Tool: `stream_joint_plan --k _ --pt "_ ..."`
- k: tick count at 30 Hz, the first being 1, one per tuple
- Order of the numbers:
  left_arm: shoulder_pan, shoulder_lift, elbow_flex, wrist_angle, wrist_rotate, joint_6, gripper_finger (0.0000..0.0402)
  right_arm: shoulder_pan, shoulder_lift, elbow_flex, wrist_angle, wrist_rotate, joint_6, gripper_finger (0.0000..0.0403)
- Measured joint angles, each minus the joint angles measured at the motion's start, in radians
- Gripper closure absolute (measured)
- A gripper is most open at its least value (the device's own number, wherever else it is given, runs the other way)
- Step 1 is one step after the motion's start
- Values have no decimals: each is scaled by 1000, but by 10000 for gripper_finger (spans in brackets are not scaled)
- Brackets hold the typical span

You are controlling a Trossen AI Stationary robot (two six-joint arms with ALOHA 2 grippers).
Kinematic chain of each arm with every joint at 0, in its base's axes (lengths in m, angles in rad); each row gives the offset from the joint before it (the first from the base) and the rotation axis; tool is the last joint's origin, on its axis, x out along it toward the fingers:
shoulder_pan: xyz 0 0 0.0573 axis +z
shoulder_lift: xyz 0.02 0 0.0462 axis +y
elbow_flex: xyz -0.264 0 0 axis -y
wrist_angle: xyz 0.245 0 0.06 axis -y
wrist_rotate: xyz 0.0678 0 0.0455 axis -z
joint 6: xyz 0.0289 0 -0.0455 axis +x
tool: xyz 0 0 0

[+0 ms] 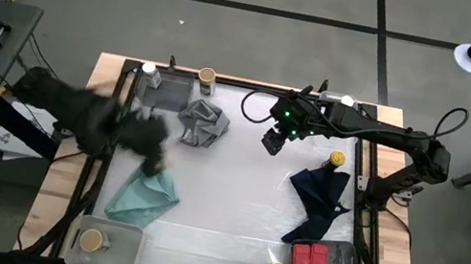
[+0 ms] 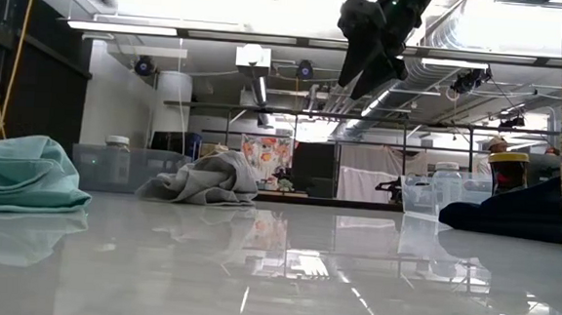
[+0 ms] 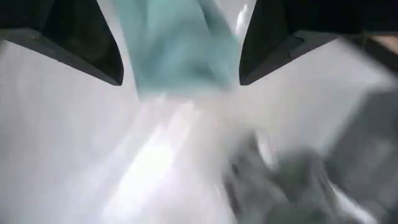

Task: Sort spices by type
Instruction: Put the top brown seasoning bottle into the white bin

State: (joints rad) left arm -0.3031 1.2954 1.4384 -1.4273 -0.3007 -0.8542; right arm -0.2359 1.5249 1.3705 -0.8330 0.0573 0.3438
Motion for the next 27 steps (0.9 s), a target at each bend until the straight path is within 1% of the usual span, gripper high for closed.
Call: stream_joint_plan --k 3,5,7,10,12,14,17,21,24,27 --pt "272 10 0 133 26 247 94 0 0 0 0 -26 42 169" --pt "452 37 0 209 56 403 94 1 0 0 0 -45 70 169" --pt "613 81 0 281 98 526 94 6 0 0 0 -72 112 169" --pt "820 173 8 337 200 622 94 24 0 0 1 -92 169 169" --pt "920 256 40 342 257 646 95 43 0 0 11 -91 202 169" --pt "987 342 83 339 276 679 95 61 0 0 30 -91 235 169" --pt "1042 457 174 330 267 730 96 89 0 0 79 -83 292 169" --pt "1072 578 313 327 236 795 96 122 0 0 127 -41 369 169" --pt "1078 658 410 315 225 813 96 140 0 0 147 -24 420 169" --pt "1082 732 502 253 223 821 96 157 0 0 157 -4 459 169"
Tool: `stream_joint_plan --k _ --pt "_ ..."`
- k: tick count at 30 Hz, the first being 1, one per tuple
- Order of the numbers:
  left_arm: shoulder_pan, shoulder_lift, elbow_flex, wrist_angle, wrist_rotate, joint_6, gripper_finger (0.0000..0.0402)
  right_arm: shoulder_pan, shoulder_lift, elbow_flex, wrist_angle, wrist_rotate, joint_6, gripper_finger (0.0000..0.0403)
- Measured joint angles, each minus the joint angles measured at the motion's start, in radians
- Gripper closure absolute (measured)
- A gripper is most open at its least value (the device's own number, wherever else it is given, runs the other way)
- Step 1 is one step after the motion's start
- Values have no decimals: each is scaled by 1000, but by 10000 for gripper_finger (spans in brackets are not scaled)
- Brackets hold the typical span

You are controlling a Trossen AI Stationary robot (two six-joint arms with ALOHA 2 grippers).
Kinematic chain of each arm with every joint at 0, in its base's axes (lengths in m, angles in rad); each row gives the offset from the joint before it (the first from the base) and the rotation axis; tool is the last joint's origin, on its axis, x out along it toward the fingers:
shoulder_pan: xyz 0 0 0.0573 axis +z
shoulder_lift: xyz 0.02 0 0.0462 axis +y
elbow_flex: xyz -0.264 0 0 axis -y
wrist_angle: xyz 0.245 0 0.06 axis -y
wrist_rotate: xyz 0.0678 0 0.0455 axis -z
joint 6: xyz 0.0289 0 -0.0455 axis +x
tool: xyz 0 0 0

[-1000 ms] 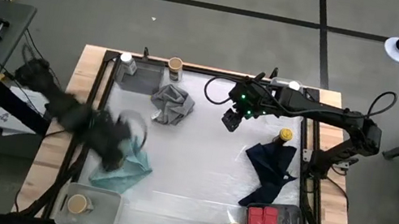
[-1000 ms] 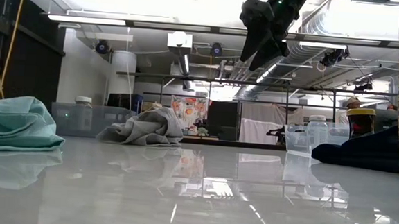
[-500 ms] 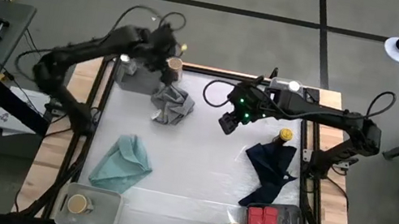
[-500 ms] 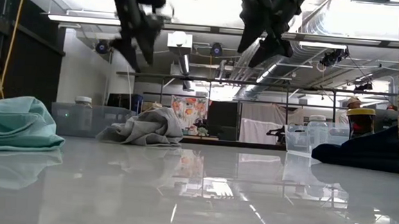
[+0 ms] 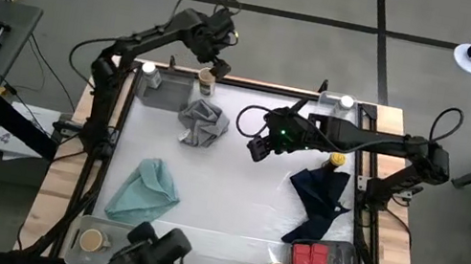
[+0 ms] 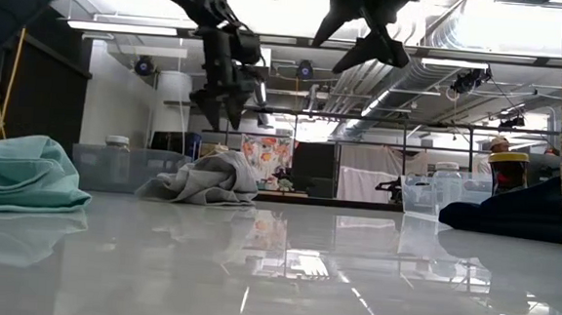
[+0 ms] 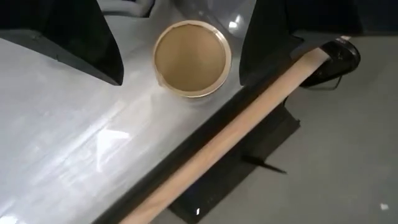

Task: Sort spices by type
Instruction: Put the top brown seasoning bottle into the white bin

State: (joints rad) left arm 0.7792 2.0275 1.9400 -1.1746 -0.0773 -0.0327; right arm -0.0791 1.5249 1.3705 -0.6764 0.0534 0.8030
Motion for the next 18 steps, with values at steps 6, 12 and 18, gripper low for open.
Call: stream_joint_plan --k 6,12,18 --pt "1 98 59 -109 -16 19 96 29 0 0 1 25 12 169" --pt "2 131 59 -110 -9 22 96 46 0 0 1 56 34 169" --pt "14 131 49 -107 -13 34 96 47 0 0 1 59 35 169"
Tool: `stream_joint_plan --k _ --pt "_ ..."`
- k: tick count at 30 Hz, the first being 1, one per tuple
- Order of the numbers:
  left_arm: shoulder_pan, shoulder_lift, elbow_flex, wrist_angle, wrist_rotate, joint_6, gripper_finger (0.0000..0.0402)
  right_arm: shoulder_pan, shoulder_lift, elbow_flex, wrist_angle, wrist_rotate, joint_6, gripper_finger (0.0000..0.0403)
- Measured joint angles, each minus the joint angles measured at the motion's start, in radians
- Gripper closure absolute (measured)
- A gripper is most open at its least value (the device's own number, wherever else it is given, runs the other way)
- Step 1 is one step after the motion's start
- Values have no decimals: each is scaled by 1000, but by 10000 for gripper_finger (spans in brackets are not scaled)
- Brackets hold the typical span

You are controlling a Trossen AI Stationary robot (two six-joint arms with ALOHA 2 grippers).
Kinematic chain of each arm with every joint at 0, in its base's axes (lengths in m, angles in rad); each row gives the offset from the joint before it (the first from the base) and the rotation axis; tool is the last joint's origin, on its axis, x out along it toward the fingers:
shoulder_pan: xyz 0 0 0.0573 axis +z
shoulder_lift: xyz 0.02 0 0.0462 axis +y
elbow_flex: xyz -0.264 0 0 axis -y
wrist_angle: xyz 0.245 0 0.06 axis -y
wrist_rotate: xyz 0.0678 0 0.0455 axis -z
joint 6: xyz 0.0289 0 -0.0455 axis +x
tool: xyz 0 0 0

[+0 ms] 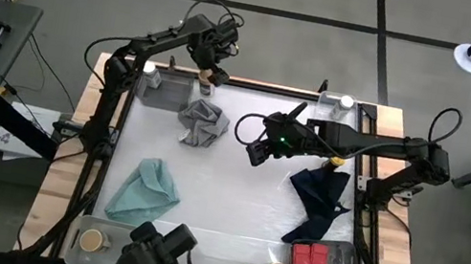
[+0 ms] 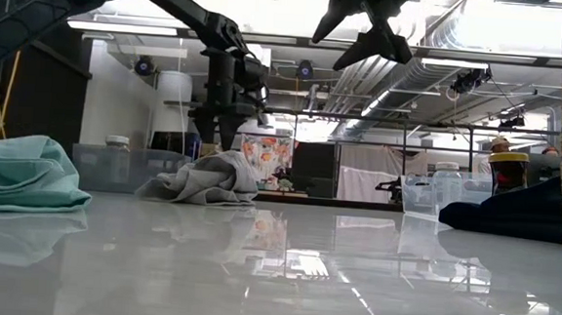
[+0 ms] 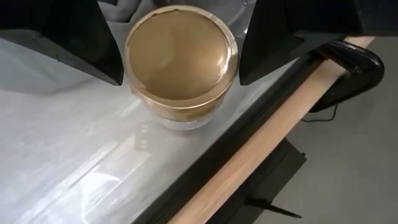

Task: Sort spices by type
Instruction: Put the top brown seasoning bottle into the white bin

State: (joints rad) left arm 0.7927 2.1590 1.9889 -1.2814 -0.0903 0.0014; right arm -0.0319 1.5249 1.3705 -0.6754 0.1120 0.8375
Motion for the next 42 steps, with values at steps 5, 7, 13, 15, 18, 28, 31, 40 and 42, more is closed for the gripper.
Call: stream_joint_plan --k 5,7,13,15,18,28,31,40,42 --pt "14 0 -31 -2 36 -9 96 0 0 0 0 0 -6 169" --pt "15 0 -32 1 34 -13 96 0 0 0 0 0 -7 169" --pt "11 1 -32 28 35 -6 106 0 0 0 0 0 -9 169" --pt "8 1 -32 28 33 -6 122 0 0 0 0 0 -11 169" --pt "2 1 -29 25 28 -1 159 0 0 0 -1 0 -12 169" --pt "-64 -130 134 -53 27 23 168 -25 -14 19 -13 96 -143 169" --pt "-122 -220 134 -66 36 5 168 -56 -48 31 -17 136 -213 169" --pt "-525 -456 134 -264 46 -87 168 -179 -138 32 -59 178 -341 169" --pt "-658 -494 131 -297 50 -122 168 -197 -141 32 -65 159 -364 169"
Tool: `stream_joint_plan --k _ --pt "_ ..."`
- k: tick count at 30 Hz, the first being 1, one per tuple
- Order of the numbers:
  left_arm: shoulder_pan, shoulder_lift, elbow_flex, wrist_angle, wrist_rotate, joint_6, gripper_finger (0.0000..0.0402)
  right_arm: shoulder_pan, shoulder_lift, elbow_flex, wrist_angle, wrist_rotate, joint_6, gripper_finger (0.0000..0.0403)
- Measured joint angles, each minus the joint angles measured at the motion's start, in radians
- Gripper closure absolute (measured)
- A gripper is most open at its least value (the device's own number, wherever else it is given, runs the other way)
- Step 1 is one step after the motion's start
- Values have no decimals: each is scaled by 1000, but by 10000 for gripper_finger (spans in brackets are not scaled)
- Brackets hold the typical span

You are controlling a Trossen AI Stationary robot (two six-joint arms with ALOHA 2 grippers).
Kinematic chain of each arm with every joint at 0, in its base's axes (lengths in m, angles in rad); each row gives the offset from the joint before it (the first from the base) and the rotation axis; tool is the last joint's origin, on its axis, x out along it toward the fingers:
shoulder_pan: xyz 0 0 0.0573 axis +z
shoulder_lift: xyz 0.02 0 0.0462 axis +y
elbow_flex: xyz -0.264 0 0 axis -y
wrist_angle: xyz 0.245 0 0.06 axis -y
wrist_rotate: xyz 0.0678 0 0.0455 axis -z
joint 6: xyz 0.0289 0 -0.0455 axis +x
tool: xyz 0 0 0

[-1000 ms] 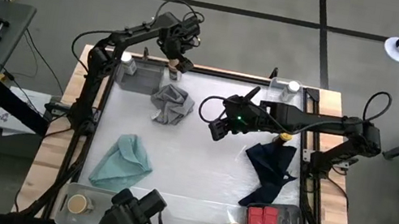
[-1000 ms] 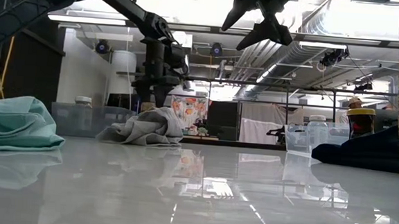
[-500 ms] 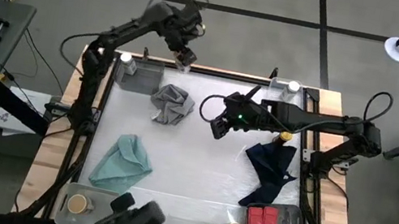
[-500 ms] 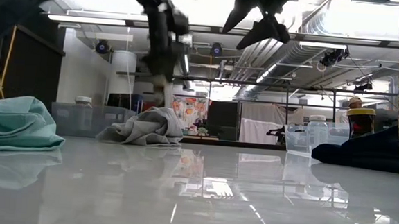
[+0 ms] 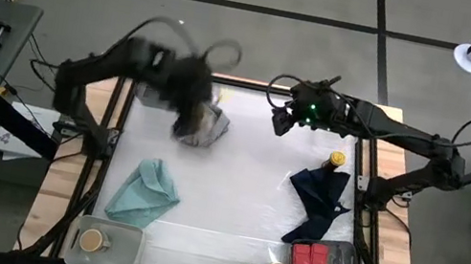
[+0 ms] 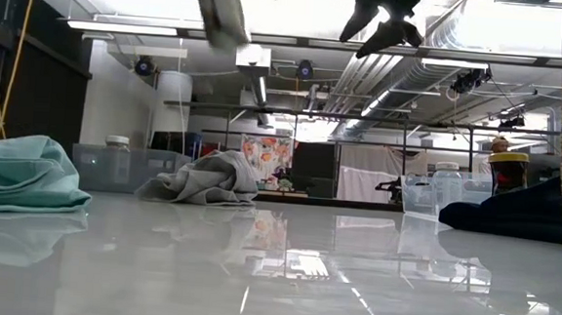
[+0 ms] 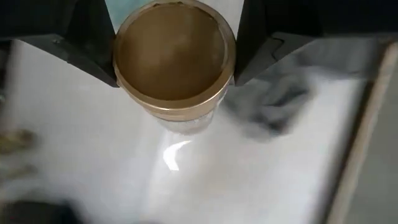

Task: Sort spices by type
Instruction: Put the top brown seasoning bottle into the white bin

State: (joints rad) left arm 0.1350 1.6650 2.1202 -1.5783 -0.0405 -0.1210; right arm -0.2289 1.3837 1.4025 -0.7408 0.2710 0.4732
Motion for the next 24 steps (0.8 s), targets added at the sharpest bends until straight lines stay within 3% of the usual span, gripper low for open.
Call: stream_joint_plan --k 6,13,18,24 --pt "-403 -78 -95 6 -10 -269 168 -20 14 0 -3 -55 -71 169" --pt "-763 -54 -287 36 -6 -684 168 -20 45 0 30 -162 -137 169" --pt "-935 -39 -404 134 10 -823 168 -1 43 0 70 -227 -90 169" --pt "-1076 -41 -543 201 3 -863 168 84 42 0 96 -239 57 169"
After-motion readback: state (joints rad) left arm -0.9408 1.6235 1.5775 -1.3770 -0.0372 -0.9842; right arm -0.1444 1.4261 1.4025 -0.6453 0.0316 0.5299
